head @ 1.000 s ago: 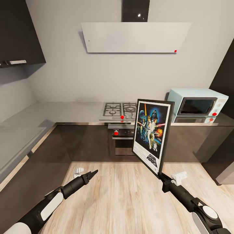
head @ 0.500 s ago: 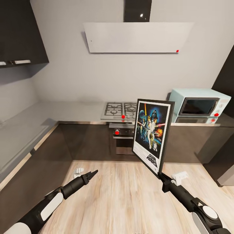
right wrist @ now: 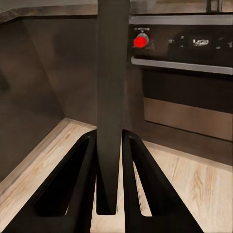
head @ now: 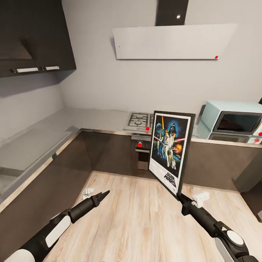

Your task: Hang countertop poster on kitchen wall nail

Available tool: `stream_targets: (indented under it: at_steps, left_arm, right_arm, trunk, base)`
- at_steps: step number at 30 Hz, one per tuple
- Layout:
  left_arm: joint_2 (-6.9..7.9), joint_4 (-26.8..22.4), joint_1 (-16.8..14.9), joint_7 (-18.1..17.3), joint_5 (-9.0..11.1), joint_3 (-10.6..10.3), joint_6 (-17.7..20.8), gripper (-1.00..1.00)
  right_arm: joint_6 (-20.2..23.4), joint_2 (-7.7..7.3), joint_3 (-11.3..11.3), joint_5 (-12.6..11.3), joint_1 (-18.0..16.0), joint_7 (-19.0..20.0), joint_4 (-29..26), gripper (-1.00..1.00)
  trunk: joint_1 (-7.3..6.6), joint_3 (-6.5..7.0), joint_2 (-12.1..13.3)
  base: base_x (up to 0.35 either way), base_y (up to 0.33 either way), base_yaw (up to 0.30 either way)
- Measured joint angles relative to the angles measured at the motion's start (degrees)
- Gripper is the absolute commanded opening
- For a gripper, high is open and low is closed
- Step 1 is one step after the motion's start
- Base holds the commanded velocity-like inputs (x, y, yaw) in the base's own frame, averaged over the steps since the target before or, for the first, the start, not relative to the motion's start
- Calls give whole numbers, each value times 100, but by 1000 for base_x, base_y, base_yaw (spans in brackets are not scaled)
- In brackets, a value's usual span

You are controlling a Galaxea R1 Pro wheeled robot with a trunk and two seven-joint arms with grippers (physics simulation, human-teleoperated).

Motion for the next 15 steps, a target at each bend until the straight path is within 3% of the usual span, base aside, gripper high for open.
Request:
stream_targets:
  at_steps: [15]
  left_arm:
    - [-1,2,-2,6,0,-1,0,100]
  right_arm:
    - [-15,0,-2,-8,2,8,-2,-100]
  trunk:
    - [-1,106,0]
  base:
    - [-4,-4,29]
